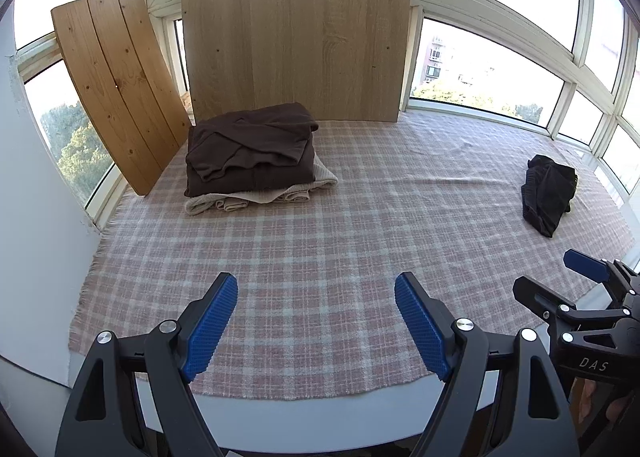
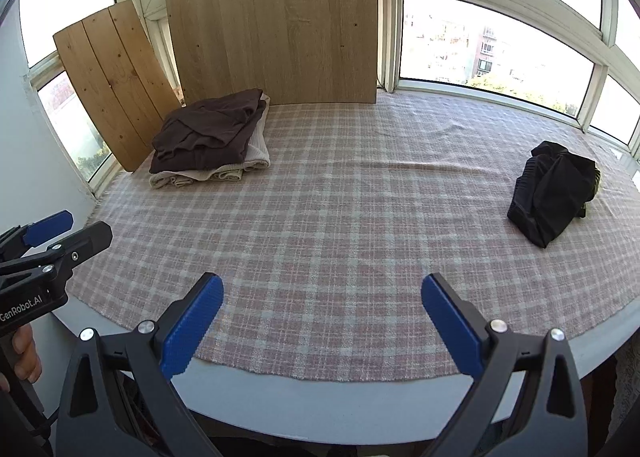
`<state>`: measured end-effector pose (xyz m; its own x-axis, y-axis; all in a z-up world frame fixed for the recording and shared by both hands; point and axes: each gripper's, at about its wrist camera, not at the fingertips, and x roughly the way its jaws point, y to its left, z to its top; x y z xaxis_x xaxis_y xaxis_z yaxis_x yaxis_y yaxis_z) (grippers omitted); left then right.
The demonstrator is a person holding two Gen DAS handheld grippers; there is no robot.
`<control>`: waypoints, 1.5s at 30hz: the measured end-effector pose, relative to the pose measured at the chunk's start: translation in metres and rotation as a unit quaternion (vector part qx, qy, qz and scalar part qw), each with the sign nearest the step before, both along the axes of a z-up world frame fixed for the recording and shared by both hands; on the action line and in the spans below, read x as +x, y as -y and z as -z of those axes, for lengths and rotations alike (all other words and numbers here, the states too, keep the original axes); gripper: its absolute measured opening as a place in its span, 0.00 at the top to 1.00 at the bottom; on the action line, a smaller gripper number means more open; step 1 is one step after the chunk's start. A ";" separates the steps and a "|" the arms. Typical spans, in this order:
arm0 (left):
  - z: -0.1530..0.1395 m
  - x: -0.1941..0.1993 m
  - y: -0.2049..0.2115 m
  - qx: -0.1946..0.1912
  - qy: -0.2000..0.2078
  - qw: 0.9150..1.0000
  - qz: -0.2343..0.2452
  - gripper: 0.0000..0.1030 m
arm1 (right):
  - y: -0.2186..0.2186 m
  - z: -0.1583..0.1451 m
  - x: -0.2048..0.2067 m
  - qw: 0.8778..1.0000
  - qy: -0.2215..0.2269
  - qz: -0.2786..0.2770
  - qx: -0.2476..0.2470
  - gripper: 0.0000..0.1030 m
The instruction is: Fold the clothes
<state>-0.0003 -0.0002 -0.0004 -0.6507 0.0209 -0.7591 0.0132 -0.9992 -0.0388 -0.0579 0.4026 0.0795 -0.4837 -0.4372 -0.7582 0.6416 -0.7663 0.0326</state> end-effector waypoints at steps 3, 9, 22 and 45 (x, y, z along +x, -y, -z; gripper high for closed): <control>0.002 -0.001 0.004 -0.009 0.005 1.000 0.001 0.23 | -0.004 -0.003 0.002 1.000 0.003 -0.001 -0.018 0.02; -0.010 0.017 0.007 -0.013 -0.015 1.000 0.003 0.23 | -0.007 -0.026 0.013 1.000 0.014 0.007 -0.023 0.02; -0.024 0.016 -0.007 -0.020 -0.018 1.000 -0.005 0.23 | 0.000 -0.034 0.015 0.999 0.031 0.008 -0.010 0.02; -0.018 0.016 0.000 -0.009 -0.025 0.999 0.040 0.23 | -0.003 -0.022 0.014 0.999 0.022 0.028 -0.013 0.02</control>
<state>0.0162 -0.0006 0.0175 -0.6847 0.0611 -0.7263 -0.0687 -0.9975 -0.0192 -0.0442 0.4057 0.1012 -0.4753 -0.4290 -0.7681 0.5945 -0.8002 0.0791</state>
